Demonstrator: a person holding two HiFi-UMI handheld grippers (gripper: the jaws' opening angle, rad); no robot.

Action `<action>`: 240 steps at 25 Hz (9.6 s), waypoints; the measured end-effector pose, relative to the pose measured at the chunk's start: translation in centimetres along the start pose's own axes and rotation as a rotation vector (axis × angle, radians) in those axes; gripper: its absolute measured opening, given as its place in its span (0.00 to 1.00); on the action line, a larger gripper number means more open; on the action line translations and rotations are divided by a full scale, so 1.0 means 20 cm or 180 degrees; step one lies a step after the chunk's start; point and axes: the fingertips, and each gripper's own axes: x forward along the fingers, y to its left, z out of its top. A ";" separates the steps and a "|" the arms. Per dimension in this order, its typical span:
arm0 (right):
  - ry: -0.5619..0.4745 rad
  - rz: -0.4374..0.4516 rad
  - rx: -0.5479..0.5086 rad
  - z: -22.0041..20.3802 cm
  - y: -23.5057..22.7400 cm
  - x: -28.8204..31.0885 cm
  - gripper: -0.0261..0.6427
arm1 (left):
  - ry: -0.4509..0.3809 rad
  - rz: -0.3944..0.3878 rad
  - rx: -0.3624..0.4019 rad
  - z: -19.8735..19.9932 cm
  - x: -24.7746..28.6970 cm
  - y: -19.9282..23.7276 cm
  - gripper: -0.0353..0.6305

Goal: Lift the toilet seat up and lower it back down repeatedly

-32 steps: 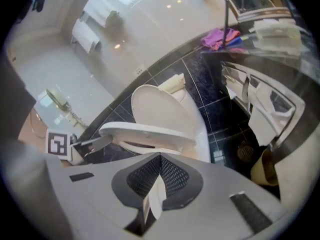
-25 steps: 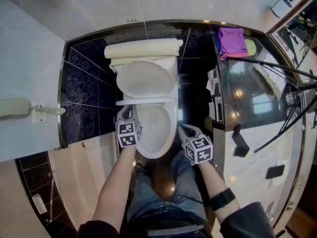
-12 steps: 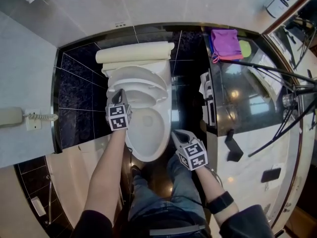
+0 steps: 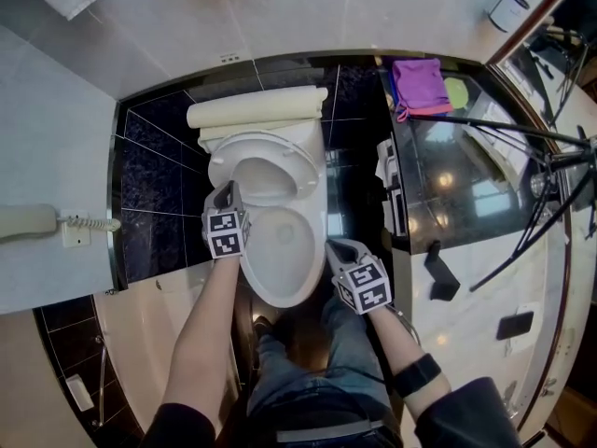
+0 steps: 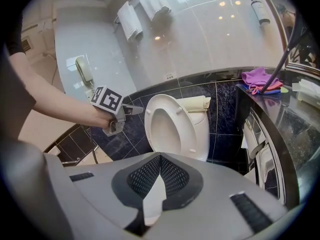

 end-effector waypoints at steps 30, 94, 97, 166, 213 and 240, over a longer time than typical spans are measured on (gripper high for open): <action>-0.0460 -0.0759 -0.0369 0.14 0.66 -0.64 0.06 | -0.0563 -0.0665 -0.0058 -0.04 -1.64 0.03 0.04; 0.0057 -0.0532 -0.2366 0.90 -0.29 0.99 0.32 | -0.0168 -0.0168 -0.0220 -0.09 -0.60 -0.20 0.05; 0.0098 -0.0531 -0.2469 0.93 -0.28 1.05 0.19 | -0.0139 -0.0177 -0.0238 -0.11 -0.59 -0.20 0.05; 0.0801 -0.0829 -0.3072 -0.92 0.58 0.23 0.06 | 0.0702 -0.0837 -0.0529 -1.57 -0.81 -0.53 0.04; 0.0577 -0.1350 -0.1563 -0.85 0.31 0.32 0.07 | 0.0901 -0.1051 -0.0203 -1.71 -0.79 -0.52 0.04; -0.0344 -0.1126 -0.1033 0.15 0.61 -0.49 0.07 | -0.0427 -0.0481 -0.0248 -0.16 -1.62 0.00 0.04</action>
